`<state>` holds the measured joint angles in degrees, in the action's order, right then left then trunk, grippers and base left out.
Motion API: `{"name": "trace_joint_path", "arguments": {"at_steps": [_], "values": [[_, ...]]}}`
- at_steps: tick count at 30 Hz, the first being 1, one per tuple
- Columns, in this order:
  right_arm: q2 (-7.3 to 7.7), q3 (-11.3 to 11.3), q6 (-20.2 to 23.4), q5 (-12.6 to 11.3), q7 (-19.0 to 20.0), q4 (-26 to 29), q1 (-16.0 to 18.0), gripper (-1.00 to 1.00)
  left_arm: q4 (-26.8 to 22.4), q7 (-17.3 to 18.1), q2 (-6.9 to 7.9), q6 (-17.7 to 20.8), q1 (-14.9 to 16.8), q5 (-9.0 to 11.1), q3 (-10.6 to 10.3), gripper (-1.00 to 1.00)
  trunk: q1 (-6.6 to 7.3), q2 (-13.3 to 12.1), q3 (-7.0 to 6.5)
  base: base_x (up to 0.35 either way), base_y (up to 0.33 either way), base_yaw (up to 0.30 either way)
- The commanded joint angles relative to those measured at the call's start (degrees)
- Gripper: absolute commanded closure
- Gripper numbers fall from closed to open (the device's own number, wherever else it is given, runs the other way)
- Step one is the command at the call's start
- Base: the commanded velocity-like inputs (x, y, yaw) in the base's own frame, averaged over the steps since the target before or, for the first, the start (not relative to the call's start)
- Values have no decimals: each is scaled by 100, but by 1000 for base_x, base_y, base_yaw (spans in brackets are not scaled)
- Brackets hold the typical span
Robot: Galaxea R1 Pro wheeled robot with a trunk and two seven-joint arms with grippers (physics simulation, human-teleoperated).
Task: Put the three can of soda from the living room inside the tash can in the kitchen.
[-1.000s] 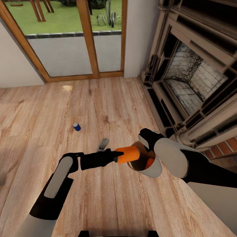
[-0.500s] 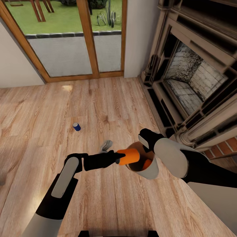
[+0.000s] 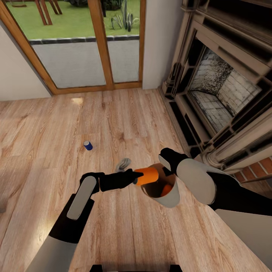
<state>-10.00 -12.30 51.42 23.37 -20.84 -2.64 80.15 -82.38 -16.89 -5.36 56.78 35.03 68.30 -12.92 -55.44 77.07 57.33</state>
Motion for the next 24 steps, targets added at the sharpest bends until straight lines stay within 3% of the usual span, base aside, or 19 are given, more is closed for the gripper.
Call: {"name": "trace_joint_path", "arguments": {"at_steps": [1,8,18,24], "values": [[0,9,-1,-44,68,-4,1,100,129,7,-29,-75,60,-50,-32,100,0,0,0,0,0,0],[0,8,-1,-67,153,-13,-4,100,613,10,-130,-484,166,-147,-347,100,0,0,0,0,0,0],[0,8,-1,-70,167,-9,0,100,1040,4,-169,-696,398,-209,-505,100,0,0,0,0,0,0],[0,8,1,-72,177,-9,1,100,1319,-4,-211,-952,477,-232,-779,100,0,0,0,0,0,0]]}}
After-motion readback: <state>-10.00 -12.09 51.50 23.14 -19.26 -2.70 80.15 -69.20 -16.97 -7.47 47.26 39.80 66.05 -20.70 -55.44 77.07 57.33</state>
